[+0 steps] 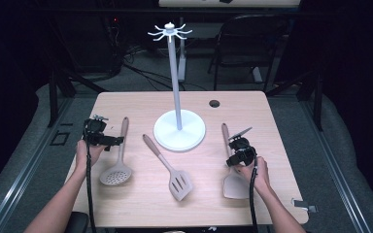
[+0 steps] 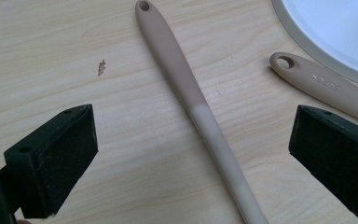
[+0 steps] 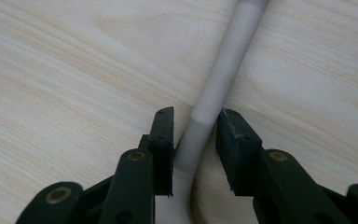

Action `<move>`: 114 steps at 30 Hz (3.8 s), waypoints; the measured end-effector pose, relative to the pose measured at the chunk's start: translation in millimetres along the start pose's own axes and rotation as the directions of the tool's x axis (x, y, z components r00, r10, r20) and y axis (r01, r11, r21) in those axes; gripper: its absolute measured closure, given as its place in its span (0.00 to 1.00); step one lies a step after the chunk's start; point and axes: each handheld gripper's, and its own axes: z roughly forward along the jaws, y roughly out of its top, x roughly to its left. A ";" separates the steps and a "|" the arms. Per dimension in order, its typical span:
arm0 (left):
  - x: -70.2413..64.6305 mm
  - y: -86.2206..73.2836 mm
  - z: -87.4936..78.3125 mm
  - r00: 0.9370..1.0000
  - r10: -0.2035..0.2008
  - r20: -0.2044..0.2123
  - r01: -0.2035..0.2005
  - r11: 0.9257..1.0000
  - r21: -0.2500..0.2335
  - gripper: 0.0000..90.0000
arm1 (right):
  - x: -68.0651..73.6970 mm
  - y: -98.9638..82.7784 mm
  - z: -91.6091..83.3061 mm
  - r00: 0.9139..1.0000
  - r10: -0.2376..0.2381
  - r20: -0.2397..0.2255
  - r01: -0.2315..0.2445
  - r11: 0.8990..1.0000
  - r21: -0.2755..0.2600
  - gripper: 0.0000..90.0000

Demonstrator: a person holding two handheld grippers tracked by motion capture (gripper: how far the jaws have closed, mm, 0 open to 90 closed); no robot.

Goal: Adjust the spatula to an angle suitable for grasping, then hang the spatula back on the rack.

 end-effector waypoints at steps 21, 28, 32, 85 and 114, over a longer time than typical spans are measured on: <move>-9.8 2.2 -6.2 1.000 0.024 0.009 -0.024 0.999 -0.028 0.01 | -9.3 -7.2 -7.9 1.000 0.010 -0.023 -0.009 0.999 0.036 0.79; -15.6 3.9 -5.5 0.999 0.043 0.007 -0.043 0.999 -0.029 0.01 | -8.1 4.7 -1.3 1.000 0.005 -0.011 -0.005 0.999 0.037 0.81; -15.6 4.0 -4.5 0.999 0.043 0.013 -0.042 0.999 -0.024 0.01 | -8.2 6.2 1.2 1.000 0.011 -0.007 -0.010 0.999 0.037 0.82; -38.3 7.4 -5.9 0.993 0.105 0.045 -0.104 0.994 -0.037 0.01 | 38.1 -1.0 -35.8 0.979 -0.195 -0.054 0.181 0.965 -0.190 0.87; -117.4 30.9 -3.9 0.948 0.169 0.271 -0.141 0.983 -0.119 0.00 | 59.5 6.7 -38.9 0.973 -0.228 -0.041 0.210 0.943 -0.258 0.87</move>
